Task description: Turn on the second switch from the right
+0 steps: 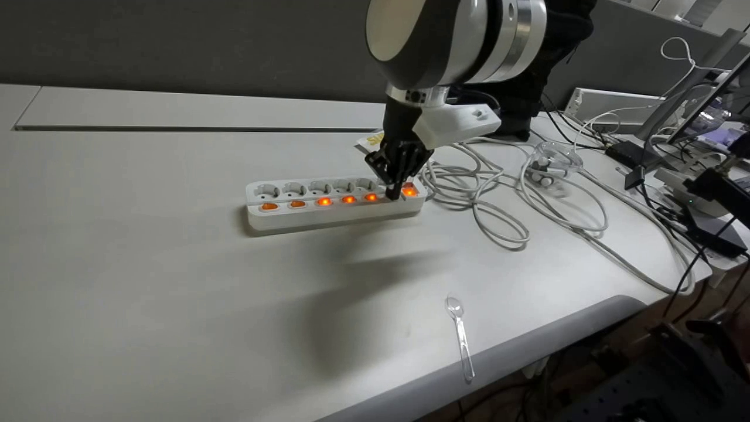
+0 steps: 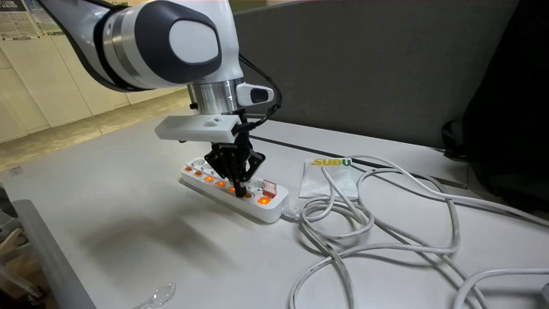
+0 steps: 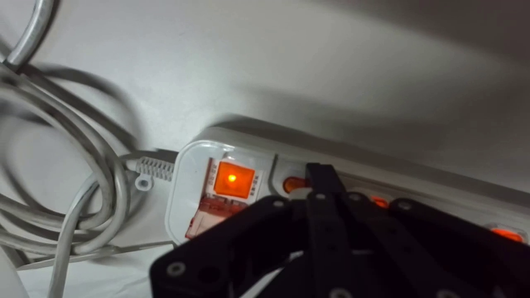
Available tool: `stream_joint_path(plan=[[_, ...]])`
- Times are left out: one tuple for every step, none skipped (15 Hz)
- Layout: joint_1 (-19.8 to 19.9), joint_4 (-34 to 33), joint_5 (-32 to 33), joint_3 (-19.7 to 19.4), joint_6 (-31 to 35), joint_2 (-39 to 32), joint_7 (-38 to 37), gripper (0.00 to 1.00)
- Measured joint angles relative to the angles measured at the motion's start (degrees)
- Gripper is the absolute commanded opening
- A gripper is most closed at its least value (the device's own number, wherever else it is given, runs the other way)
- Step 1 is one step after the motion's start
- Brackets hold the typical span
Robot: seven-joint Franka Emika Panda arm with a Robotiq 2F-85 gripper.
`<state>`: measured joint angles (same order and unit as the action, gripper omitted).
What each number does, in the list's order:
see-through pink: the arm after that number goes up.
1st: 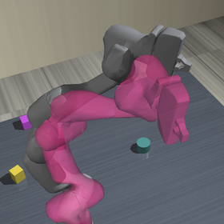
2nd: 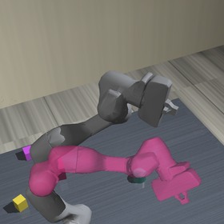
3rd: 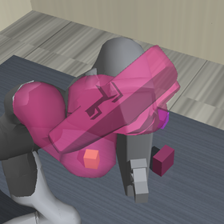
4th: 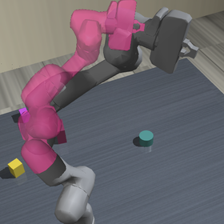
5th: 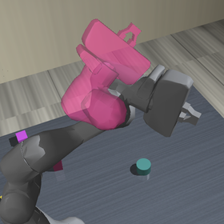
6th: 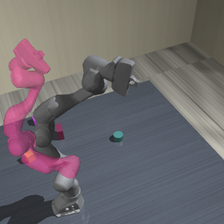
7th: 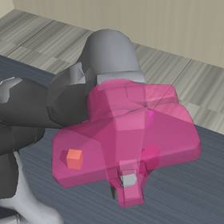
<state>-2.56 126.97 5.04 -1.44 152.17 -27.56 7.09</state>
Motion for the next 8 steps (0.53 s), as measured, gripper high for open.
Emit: stream_joint_path(plan=[[-0.87,-0.30,1.11,-0.65,-0.51,-0.15,-1.32,0.00],[-1.70,-0.51,2.16,-1.29,-0.83,-0.42,-2.58,0.00],[-2.47,-0.68,3.16,-1.92,-0.97,-0.67,-3.84,0.00],[-3.27,-0.79,4.13,-2.57,-1.06,-0.77,-5.18,0.00],[-3.96,-0.80,4.70,-3.14,-0.96,-0.83,-6.67,0.00],[-4.49,-0.80,5.04,-3.58,-0.88,-0.88,-8.09,0.00],[-4.69,-0.80,5.06,-3.73,-0.88,-0.90,-9.10,0.00],[-4.68,-0.80,4.89,-3.73,-0.90,-0.89,-9.59,0.00]])
